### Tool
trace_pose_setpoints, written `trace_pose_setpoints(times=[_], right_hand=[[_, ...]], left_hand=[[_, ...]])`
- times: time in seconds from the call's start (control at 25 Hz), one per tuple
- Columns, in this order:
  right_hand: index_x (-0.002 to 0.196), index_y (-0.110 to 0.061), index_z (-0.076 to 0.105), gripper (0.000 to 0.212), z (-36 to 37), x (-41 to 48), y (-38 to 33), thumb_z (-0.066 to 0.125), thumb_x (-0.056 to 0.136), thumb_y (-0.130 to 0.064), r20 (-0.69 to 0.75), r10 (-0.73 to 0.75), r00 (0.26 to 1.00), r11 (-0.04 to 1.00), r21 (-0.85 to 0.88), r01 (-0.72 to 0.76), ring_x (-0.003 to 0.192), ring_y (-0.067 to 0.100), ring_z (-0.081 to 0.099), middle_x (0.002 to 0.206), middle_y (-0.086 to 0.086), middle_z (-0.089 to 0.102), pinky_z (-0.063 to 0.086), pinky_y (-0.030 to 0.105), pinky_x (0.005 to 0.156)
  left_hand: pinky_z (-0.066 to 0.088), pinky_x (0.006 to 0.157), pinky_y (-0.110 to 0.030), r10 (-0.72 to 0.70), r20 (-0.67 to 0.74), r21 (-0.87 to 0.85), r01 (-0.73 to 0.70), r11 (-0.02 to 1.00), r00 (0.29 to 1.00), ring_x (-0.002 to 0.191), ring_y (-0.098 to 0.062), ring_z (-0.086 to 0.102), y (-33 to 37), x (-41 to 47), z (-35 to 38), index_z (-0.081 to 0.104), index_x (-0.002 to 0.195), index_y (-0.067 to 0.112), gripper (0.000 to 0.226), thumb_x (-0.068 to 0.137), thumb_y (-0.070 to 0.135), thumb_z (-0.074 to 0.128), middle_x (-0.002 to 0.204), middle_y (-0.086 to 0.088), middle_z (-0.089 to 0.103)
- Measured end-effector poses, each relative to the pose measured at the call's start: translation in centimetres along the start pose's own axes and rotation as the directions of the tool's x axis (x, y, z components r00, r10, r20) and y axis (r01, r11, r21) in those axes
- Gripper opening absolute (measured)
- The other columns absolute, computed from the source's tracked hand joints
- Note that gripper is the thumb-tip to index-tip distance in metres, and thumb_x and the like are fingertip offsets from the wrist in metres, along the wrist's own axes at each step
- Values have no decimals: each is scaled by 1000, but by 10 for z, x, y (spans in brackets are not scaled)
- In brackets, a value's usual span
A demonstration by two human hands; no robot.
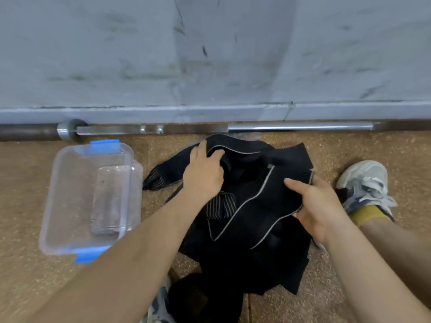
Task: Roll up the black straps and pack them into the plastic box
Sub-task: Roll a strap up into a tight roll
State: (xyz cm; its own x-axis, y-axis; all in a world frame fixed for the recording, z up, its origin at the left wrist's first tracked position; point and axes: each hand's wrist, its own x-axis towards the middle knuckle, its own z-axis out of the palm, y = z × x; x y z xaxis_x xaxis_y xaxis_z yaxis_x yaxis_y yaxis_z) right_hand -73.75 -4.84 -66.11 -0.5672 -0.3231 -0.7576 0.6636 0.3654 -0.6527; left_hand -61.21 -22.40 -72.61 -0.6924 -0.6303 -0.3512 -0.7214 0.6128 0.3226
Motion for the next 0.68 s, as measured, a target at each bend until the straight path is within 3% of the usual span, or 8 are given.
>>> trace_pose_setpoints(times=[0.12, 0.2, 0.28, 0.36, 0.44, 0.56, 0.6, 0.68], right_hand=[[151, -32, 28, 81, 14, 6, 14, 66, 89, 1, 69, -215, 974, 845, -488, 220, 89, 7, 62, 110, -17, 59, 55, 26, 80], [134, -36, 50, 62, 19, 7, 21, 59, 89, 6, 111, -343, 933, 731, -592, 340, 82, 6, 62, 104, -20, 61, 54, 20, 72], [98, -26, 74, 35, 19, 3, 18, 57, 90, 3, -14, -257, 966, 866, -448, 224, 91, 22, 68, 97, 3, 73, 59, 40, 80], [90, -15, 79, 21, 26, -13, 4, 59, 95, -17, 22, 44, 999, 998, -43, -43, 97, 30, 71, 98, 14, 76, 59, 45, 82], [107, -6, 75, 54, 34, -40, -19, 49, 97, -52, 274, 130, 953, 986, 62, -153, 102, 30, 72, 107, 15, 75, 57, 43, 83], [122, -2, 67, 92, 53, -96, -60, 37, 83, -79, 564, 40, 825, 995, 56, -87, 112, 35, 67, 118, 22, 69, 51, 48, 98], [121, -2, 68, 92, 61, -117, -73, 40, 82, -80, 580, -4, 815, 998, 55, -35, 112, 35, 67, 119, 23, 69, 50, 48, 100], [119, -4, 70, 79, 72, -165, -98, 53, 84, -73, 572, -70, 817, 997, 31, 64, 110, 33, 68, 120, 21, 69, 53, 43, 96]], left_hand=[[26, 116, -52, -32, 166, 85, 18, 996, 986, 149, -31, 10, 10, 38, 13, 36, 148, 20, 50, 99, 22, 42, 163, -10, 12], [36, 108, -50, -60, 116, -29, 64, 998, 991, 137, -32, 38, 14, 45, 9, 46, 138, 12, 44, 95, 20, 45, 150, -11, 40], [45, 87, -34, -124, -143, -254, 85, 964, 982, 110, -28, 59, 16, 39, -15, 62, 116, 14, 27, 93, 17, 47, 119, -7, 63], [37, 81, -20, -168, -346, -379, 26, 925, 923, 102, -19, 61, 23, 19, -55, 67, 118, 20, 28, 96, 16, 49, 110, 0, 68], [31, 80, -12, -50, -470, -379, -151, 913, 881, 98, -10, 55, 38, -17, -99, 59, 133, 20, 39, 96, 10, 48, 109, 3, 63], [36, 89, -10, 166, -504, -324, -364, 873, 848, 110, -10, 54, 68, -89, -163, 43, 145, 23, 56, 92, 3, 46, 127, 3, 60], [41, 93, -16, 235, -474, -298, -406, 864, 848, 111, -13, 57, 77, -118, -182, 37, 148, 26, 63, 91, 2, 46, 130, 4, 60], [52, 78, -35, 391, -422, -115, -476, 872, 818, 90, -23, 65, 93, -181, -215, 21, 150, 35, 76, 86, 4, 47, 114, 5, 67]])
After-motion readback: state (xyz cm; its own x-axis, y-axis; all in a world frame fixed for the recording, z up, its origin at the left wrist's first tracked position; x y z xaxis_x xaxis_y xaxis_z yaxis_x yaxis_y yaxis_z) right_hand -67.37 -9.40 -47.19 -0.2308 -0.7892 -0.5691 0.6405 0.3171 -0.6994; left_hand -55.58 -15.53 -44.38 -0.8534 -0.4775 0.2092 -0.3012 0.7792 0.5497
